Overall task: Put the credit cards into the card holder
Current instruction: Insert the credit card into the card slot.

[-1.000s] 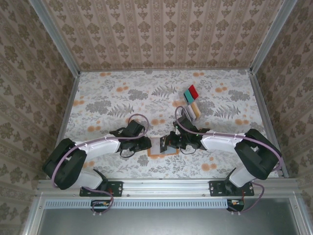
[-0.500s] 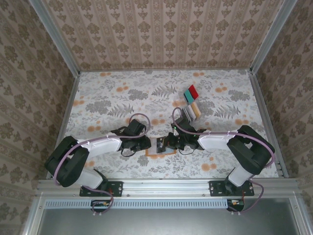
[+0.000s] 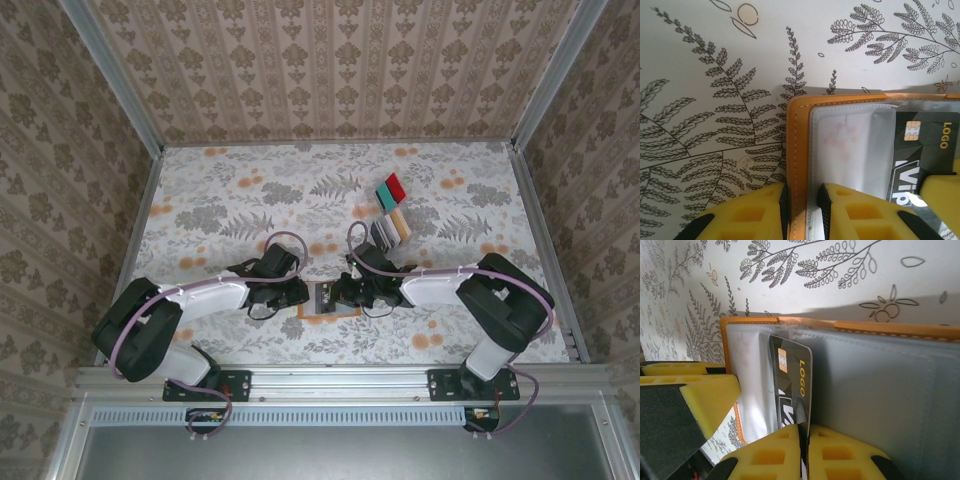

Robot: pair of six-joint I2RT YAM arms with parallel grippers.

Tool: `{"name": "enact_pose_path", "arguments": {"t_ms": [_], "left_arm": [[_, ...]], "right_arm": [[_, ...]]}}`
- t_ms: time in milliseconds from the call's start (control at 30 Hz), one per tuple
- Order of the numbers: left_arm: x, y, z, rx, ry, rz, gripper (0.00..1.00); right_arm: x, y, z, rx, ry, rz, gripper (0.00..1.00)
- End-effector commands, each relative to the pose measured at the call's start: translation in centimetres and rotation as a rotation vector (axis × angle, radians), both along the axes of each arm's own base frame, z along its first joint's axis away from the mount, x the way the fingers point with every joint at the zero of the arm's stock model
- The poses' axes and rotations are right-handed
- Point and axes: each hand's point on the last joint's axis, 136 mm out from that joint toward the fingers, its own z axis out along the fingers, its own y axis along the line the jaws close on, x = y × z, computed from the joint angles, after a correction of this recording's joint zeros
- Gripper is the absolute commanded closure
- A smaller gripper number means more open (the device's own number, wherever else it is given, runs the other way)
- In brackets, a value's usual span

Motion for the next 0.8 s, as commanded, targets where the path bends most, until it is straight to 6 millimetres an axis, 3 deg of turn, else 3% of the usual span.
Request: {"name": "enact_pose_path", "arguments": {"t_ms": [0, 200, 400, 500, 767], "left_arm": [[-0.4, -0.7, -0.2, -0.003, 0.013, -0.033, 0.75], [-0.4, -0.6, -0.2, 0.0, 0.011, -0.032, 0.75], [-0.5, -0.3, -0.2, 0.009, 0.008, -0.027, 0.75], [-0.4, -0.2, -0.2, 0.011, 0.006, -0.026, 0.75], [-0.4, -0.5, 0.0, -0.001, 0.001, -0.033, 0.75]], "right_arm": [[-1.4, 0.2, -1.8, -0.056, 0.062, 0.026, 0.89], [-1.1, 1.1, -1.2, -0.079, 0.05, 0.039, 0.85], [-0.8, -1.0, -0.2, -0.203, 0.01, 0.031, 0.74], [-0.8, -1.3, 0.0, -0.23, 0.001, 0.046, 0.75], [-0.6, 0.9, -0.6, -0.143, 0.029, 0.066, 0.82]]}}
